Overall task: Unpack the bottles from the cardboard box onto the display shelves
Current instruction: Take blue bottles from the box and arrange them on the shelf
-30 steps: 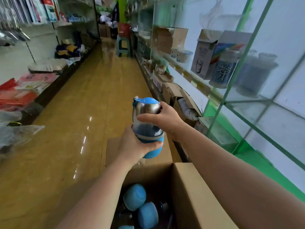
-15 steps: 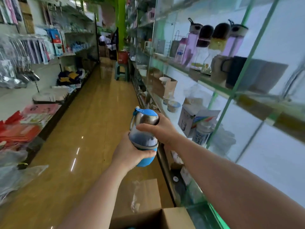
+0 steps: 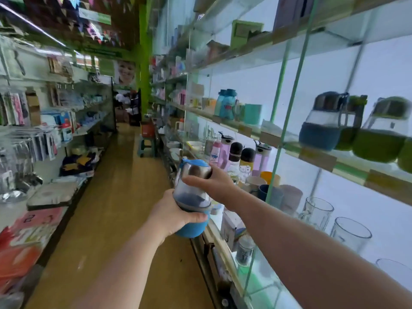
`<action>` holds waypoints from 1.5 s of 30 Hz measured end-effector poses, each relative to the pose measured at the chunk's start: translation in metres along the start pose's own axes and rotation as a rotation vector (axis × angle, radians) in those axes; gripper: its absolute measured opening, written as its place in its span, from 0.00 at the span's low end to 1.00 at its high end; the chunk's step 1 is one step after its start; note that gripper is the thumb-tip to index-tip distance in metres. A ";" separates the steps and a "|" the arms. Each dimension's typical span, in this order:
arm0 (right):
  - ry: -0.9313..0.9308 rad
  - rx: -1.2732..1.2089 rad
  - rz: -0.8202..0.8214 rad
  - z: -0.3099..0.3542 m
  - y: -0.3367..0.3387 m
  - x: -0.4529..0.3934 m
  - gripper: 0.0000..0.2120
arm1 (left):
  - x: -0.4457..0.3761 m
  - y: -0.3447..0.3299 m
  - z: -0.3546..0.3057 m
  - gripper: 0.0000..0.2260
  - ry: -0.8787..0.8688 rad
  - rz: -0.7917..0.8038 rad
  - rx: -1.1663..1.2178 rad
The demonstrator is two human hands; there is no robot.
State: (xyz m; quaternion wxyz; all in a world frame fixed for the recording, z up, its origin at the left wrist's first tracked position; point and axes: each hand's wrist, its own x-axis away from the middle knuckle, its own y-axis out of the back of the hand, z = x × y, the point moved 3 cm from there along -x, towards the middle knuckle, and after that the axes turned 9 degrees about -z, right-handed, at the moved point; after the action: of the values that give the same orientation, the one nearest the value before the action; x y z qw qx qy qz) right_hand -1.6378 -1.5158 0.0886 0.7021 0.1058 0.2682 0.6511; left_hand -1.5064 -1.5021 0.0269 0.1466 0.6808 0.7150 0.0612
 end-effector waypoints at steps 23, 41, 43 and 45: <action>-0.003 0.253 -0.388 0.081 0.238 0.029 0.21 | 0.002 -0.112 -0.219 0.19 -0.280 0.235 0.061; -0.072 0.228 -0.687 -0.017 0.357 0.002 0.31 | -0.024 -0.272 -0.256 0.36 -0.329 0.267 0.053; -0.095 0.247 -0.688 -0.026 0.358 0.000 0.30 | -0.025 -0.276 -0.253 0.37 -0.330 0.269 0.023; -0.114 0.261 -0.699 -0.032 0.358 -0.001 0.32 | -0.025 -0.278 -0.252 0.41 -0.328 0.266 -0.010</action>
State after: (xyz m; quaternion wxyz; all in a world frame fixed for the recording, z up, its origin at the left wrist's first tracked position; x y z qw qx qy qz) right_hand -1.9619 -1.4769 0.2403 0.8763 0.1324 0.3293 0.3257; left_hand -1.8448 -1.5172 0.1896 0.2549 0.7693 0.5851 -0.0279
